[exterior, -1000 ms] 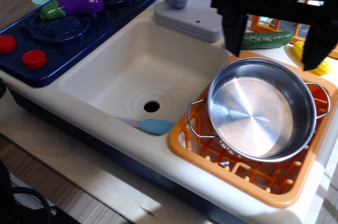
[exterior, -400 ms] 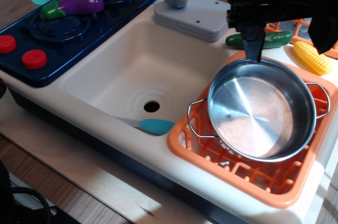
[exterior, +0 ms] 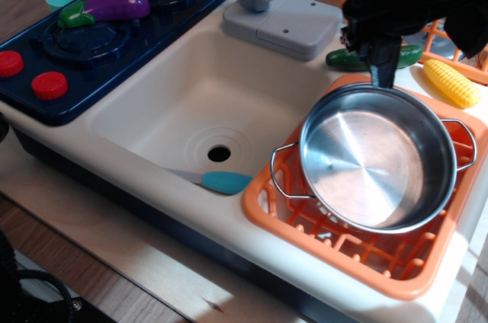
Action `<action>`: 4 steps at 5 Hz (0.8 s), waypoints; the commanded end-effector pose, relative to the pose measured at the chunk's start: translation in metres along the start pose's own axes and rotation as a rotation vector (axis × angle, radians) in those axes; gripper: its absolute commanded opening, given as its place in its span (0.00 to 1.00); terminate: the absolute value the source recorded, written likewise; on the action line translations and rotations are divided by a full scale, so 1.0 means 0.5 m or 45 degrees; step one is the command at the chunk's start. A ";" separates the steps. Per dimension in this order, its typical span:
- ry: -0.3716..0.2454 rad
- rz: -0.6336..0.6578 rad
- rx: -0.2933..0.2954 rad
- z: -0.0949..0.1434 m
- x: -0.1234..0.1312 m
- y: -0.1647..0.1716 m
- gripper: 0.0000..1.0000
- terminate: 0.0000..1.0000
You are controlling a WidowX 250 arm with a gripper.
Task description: Put pan from drying rack into sink
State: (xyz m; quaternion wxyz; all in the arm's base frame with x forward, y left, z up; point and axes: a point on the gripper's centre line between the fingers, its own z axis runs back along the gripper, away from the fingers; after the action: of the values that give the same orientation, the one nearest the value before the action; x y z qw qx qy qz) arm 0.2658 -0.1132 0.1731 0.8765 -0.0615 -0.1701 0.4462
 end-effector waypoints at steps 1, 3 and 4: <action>0.039 0.109 -0.045 -0.015 0.012 0.007 1.00 0.00; 0.120 0.235 -0.023 -0.047 0.023 0.030 1.00 0.00; 0.181 0.295 -0.039 -0.062 0.025 0.036 1.00 0.00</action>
State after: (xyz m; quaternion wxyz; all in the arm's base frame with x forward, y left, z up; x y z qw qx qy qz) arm 0.2662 -0.0887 0.1286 0.8220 -0.1215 -0.0964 0.5479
